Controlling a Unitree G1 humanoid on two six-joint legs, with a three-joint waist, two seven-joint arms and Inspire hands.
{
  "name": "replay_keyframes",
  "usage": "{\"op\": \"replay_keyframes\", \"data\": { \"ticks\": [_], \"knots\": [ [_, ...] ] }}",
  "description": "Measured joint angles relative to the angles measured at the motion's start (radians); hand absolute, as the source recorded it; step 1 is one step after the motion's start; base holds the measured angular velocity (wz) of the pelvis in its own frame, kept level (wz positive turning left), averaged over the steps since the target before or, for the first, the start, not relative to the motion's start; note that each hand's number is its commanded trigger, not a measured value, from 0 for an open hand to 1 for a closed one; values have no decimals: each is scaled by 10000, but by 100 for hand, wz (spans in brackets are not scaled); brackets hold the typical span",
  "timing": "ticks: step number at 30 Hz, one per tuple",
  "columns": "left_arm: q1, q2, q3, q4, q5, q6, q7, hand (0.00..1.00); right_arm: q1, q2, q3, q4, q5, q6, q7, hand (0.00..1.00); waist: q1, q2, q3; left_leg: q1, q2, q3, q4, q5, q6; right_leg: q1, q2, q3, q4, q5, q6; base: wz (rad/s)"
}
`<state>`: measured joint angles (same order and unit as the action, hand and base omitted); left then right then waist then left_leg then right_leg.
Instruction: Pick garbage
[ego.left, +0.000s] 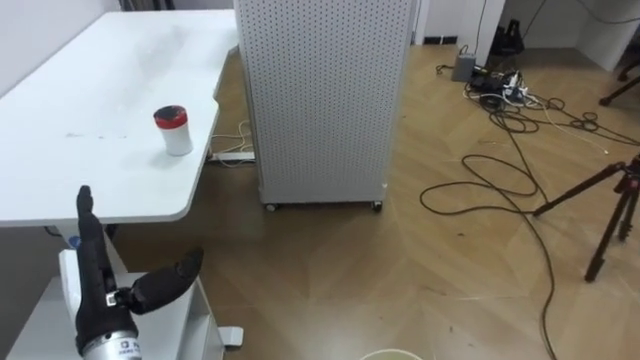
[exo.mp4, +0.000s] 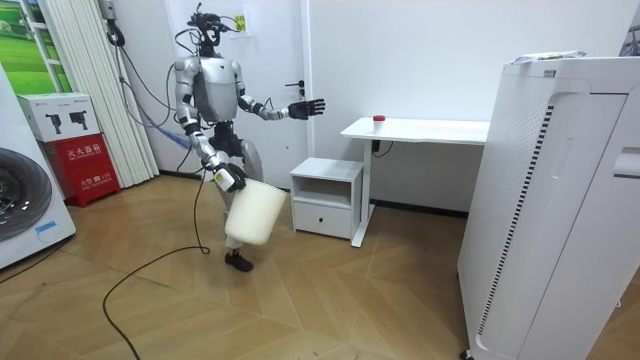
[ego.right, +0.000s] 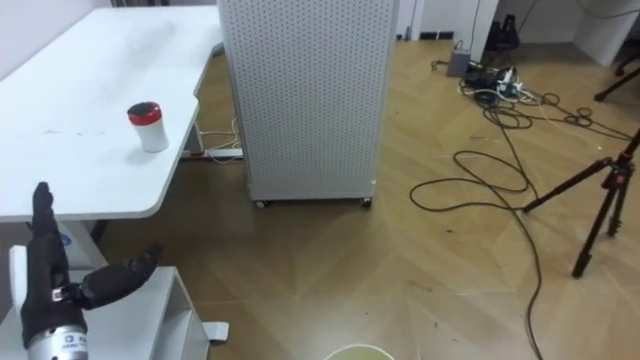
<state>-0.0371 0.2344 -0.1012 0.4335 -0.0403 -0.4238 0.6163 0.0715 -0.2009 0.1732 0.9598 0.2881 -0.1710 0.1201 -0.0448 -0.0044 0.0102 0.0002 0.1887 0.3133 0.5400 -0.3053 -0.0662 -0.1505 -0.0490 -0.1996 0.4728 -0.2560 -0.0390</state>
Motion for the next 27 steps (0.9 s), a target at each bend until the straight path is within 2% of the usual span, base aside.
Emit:
{"op": "replay_keyframes", "data": {
  "ticks": [1,2,3,4,5,6,7,8,9,10,11,12,13,14,15,16,17,18,19,20,21,22,23,24,25,26,27],
  "knots": [
    [32,0,0,-6,-3,0,-1,0,0,-3,37,0,0,5,-8,100,-2,25,-5,-151,124,-40,399,56,-8,89,52,63,-2,-53,-19,5],
    [45,1,-3,-5,0,-1,-4,0,-6,16,44,-4,1,5,-6,100,-14,20,27,-697,274,-399,1546,385,109,323,164,350,-40,-131,-137,38],
    [42,-61,-43,4,-66,-3,-41,0,60,19,9,-6,6,1,-46,100,-125,-181,113,-1478,36,-971,2290,467,289,441,236,752,-31,-249,-243,55],
    [20,-125,-107,-11,-82,-7,-77,0,100,7,-6,-5,25,3,-103,100,-132,-200,90,-1811,-207,-1063,2255,395,409,448,231,922,-37,-266,-275,66],
    [-8,-199,-259,-19,-110,-26,-121,0,102,-94,-24,11,59,8,-160,100,-54,-224,111,-2465,-579,-1046,1862,431,411,431,230,1210,-68,-282,-275,37],
    [6,-223,-319,-13,-158,-29,-174,0,98,-208,-44,23,156,7,-223,100,15,-202,111,-2946,-962,-931,979,576,266,434,245,1467,-81,-304,-256,21],
    [15,-223,-300,-13,-169,-28,-177,0,99,-221,-18,26,153,7,-282,100,112,-178,103,-3129,-1097,-925,410,753,231,441,259,1571,-73,-318,-262,-12],
    [19,-223,-189,-15,-175,-29,-176,0,104,-221,26,53,155,13,-458,100,357,-109,74,-3402,-1232,-967,-737,1223,253,451,356,1771,-37,-377,-304,-35],
    [19,-216,-47,-14,-161,-30,-168,0,106,-219,38,62,153,29,-565,100,545,-17,25,-3549,-1232,-1120,-1765,1580,311,492,465,1919,64,-542,-252,-44],
    [19,-214,40,-14,-152,-35,-169,0,102,-220,41,61,144,32,-578,100,596,2,16,-3554,-1253,-1289,-2154,1685,368,503,489,1990,209,-668,-273,-45],
    [26,-204,110,-2,-157,-34,-182,0,133,-223,42,61,158,57,-586,100,594,23,19,-3547,-1298,-1621,-2455,2089,512,580,471,2029,561,-1094,-205,-37],
    [82,-210,105,-3,-159,-37,-234,0,199,-235,36,60,164,125,-599,100,598,48,-42,-3538,-1306,-1624,-1988,2551,607,738,341,2003,839,-1511,2,-35],
    [83,-214,104,-3,-161,-37,-290,0,197,-249,27,59,165,154,-609,100,603,100,-64,-3550,-1310,-1574,-1698,2628,671,819,233,1923,939,-1666,126,-36],
    [80,-212,102,-8,-148,-37,-400,0,187,-248,23,58,162,207,-656,100,608,69,-51,-3553,-1321,-1343,-1146,2587,779,996,-188,1504,1086,-1939,442,-40],
    [76,-210,107,-11,-173,-37,-408,0,194,-243,24,32,162,211,-659,100,643,-5,-30,-3558,-1376,-1112,-651,2392,1081,1136,-680,1103,1244,-2102,647,-39],
    [76,-198,107,-10,-178,-38,-408,0,196,-238,25,-9,163,212,-659,100,646,-68,-19,-3559,-1480,-1053,-423,2269,1261,1179,-917,904,1374,-2207,781,-38],
    [76,-195,99,-9,-230,-37,-437,0,195,-239,22,-83,262,213,-673,100,644,-198,0,-3568,-1744,-1014,-8,1889,1494,1260,-1433,589,1644,-2389,1088,-32],
    [69,-206,73,-9,-330,-37,-456,0,176,-255,22,-116,293,212,-743,100,637,-237,11,-3564,-1959,-1018,349,1458,1583,1269,-1782,316,2078,-2459,1203,-30],
    [68,-203,59,-9,-367,-37,-456,0,160,-256,22,-116,310,213,-775,100,638,-231,14,-3537,-2048,-1021,493,1274,1632,1193,-1949,202,2436,-2425,1204,-19],
    [60,-196,59,-7,-362,-38,-453,0,146,-249,29,-116,315,215,-792,100,591,-219,13,-3439,-2185,-1002,701,951,1732,984,-2278,55,3278,-2165,1244,-5],
    [47,-192,36,-8,-364,-43,-450,0,105,-246,28,-116,300,222,-810,100,515,-155,18,-3321,-2209,-928,856,692,1809,653,-2489,81,4092,-1661,1236,0],
    [46,-187,20,-8,-362,-44,-451,0,56,-246,28,-116,298,234,-841,100,489,-90,12,-3266,-2207,-928,896,592,1824,495,-2548,91,4466,-1328,1187,0],
    [41,-186,15,-9,-354,-45,-461,0,-51,-246,26,-120,268,245,-866,100,483,28,11,-3147,-2189,-935,893,419,1848,240,-2637,62,4940,-670,1198,-6],
    [2,-186,-2,-17,-351,-47,-453,0,-99,-246,35,-205,226,247,-893,100,491,120,24,-3005,-2175,-978,820,314,1916,120,-2647,59,5129,-188,1213,-10],
    [-27,-186,-13,-16,-349,-48,-447,0,-114,-246,44,-265,244,247,-895,100,494,170,55,-2923,-2174,-1030,763,252,1916,95,-2644,45,5159,-73,1219,-12],
    [-40,-187,0,-5,-371,-49,-418,0,-188,-244,123,-374,271,248,-894,100,500,217,80,-2779,-2166,-1069,602,198,1933,-33,-2558,-23,4980,-401,1305,-5],
    [-90,-206,-9,-9,-370,-49,-412,0,-253,-244,166,-466,263,247,-879,100,501,236,92,-2664,-2164,-1072,382,199,1934,-273,-2444,-77,4591,-873,1256,0]
  ]
}}
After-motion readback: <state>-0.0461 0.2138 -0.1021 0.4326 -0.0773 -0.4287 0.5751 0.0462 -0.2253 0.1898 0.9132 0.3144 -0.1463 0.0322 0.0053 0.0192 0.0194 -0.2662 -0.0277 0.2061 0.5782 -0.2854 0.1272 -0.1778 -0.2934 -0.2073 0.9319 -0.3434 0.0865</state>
